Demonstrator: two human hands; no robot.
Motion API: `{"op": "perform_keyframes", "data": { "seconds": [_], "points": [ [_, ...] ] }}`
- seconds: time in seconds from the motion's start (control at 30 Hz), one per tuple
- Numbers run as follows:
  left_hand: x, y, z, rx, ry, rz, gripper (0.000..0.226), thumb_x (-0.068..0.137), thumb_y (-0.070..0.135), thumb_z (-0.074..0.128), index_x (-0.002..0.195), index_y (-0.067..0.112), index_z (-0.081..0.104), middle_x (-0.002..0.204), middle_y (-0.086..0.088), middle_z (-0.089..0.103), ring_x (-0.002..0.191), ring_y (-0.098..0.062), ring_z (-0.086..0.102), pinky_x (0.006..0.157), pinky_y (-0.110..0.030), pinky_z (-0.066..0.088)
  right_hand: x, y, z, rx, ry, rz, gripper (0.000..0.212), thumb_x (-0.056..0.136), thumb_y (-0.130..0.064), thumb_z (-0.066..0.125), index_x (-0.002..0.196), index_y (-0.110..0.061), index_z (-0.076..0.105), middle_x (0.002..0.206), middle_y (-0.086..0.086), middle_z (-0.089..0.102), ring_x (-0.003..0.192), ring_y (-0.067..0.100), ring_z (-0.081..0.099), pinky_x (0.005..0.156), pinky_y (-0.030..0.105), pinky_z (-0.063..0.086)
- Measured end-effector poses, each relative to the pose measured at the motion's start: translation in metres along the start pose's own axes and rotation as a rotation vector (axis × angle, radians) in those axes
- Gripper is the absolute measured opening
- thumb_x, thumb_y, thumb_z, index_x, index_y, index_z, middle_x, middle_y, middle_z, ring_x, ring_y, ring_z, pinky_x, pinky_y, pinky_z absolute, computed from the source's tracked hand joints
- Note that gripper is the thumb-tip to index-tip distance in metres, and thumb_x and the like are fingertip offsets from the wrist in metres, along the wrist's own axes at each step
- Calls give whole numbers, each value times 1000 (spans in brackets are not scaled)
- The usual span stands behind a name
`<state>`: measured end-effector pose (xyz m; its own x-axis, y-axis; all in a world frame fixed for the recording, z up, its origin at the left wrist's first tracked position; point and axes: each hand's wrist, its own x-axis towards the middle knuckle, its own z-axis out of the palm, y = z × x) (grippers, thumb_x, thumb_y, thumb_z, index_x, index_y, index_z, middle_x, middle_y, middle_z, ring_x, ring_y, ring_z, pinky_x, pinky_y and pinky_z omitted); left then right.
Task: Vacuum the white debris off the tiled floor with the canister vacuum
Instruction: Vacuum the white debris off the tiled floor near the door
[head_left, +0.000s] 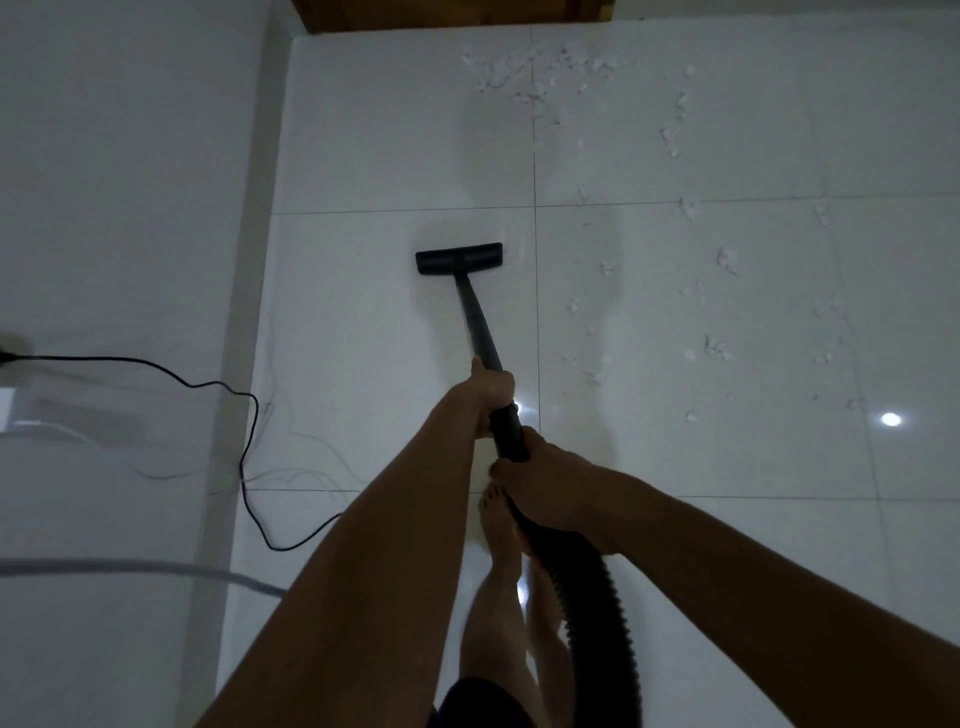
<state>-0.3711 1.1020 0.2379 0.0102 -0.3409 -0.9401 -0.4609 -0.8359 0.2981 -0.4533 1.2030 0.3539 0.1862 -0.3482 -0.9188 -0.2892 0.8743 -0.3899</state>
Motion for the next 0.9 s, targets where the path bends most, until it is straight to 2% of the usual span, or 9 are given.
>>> {"op": "perform_keyframes", "data": {
  "seconds": [0.1,0.17,0.27,0.43,0.57,0.67,0.8,0.9],
  "points": [
    [-1,-14,-6,-65,8,-2,67,102,15,40,157,31,5,100,-14,52,69,-20,52,50,-32,46,-1,2,7,19,-49,21,53,105,-22,47,155,-30,28,79,13,57,41,15,56,43,26,49],
    [-2,-23,-11,-105,15,0,65,101,14,41,156,30,8,92,-12,49,69,-20,52,51,-32,46,-1,4,12,-7,-68,25,53,104,-20,47,153,-28,29,78,14,57,40,15,56,44,28,50],
    [1,-32,-20,-133,30,-5,66,100,13,41,156,30,8,96,-12,48,71,-21,52,53,-33,47,2,1,20,-34,-84,16,54,105,-19,46,154,-29,27,75,13,58,37,14,56,43,26,49],
    [17,-24,-44,-128,40,14,63,102,16,40,156,28,11,91,-10,49,69,-19,52,50,-32,46,24,-12,32,-4,-53,-25,57,107,-21,46,158,-32,24,76,14,59,34,12,56,39,22,47],
    [34,-11,-61,-131,28,28,62,101,17,41,155,31,13,87,-11,53,67,-21,55,56,-33,52,45,-25,39,39,-31,-50,60,106,-21,47,159,-32,22,72,14,58,34,14,57,39,23,48],
    [46,-2,-69,-149,16,36,62,101,17,41,154,32,13,79,-12,55,63,-21,56,63,-36,56,57,-36,40,9,13,-68,64,107,-22,47,162,-31,16,70,10,54,28,6,52,34,16,41],
    [53,14,-78,-136,2,46,63,102,17,39,155,34,11,79,-10,54,61,-19,54,54,-33,52,64,-52,38,-2,49,-82,64,108,-22,46,163,-28,15,73,8,53,26,2,48,32,12,37],
    [57,29,-81,-104,-6,58,66,102,18,40,156,36,6,83,-10,55,67,-20,56,66,-37,55,64,-65,31,27,65,-63,62,108,-24,47,162,-31,17,76,10,55,25,2,49,32,13,38]
  ]
}}
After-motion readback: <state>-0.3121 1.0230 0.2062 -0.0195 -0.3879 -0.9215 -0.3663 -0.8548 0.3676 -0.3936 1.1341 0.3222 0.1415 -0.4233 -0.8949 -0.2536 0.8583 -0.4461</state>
